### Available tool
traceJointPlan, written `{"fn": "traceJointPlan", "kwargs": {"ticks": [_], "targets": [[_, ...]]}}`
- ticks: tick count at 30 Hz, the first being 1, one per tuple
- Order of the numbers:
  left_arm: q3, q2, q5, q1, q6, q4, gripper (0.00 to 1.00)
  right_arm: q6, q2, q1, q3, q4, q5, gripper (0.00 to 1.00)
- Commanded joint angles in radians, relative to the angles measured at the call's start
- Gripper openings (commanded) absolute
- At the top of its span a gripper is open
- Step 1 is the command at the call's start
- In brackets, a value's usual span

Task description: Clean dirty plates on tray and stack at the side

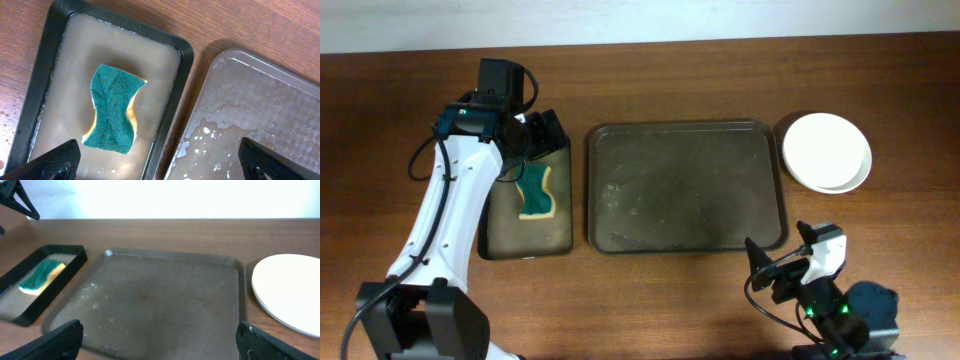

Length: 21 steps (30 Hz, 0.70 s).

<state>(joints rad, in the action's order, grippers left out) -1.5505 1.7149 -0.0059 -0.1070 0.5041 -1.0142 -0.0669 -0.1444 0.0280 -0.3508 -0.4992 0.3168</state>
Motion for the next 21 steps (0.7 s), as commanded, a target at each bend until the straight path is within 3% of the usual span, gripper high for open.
{"fn": "traceJointPlan", "kwargs": {"ticks": [1, 16, 21], "targets": [[-0.008, 0.003, 0.007, 0.000, -0.013, -0.001, 0.99, 0.006, 0.100, 0.007, 0.091, 0.074, 0.029, 0.98], [-0.008, 0.003, 0.007, 0.000, -0.013, 0.000, 1.00, 0.010, 0.141, 0.019, 0.249, 0.383, -0.040, 0.98], [-0.008, 0.003, 0.007, 0.000, -0.013, -0.001, 0.99, 0.010, 0.141, 0.019, 0.345, 0.562, -0.064, 0.98]]}}
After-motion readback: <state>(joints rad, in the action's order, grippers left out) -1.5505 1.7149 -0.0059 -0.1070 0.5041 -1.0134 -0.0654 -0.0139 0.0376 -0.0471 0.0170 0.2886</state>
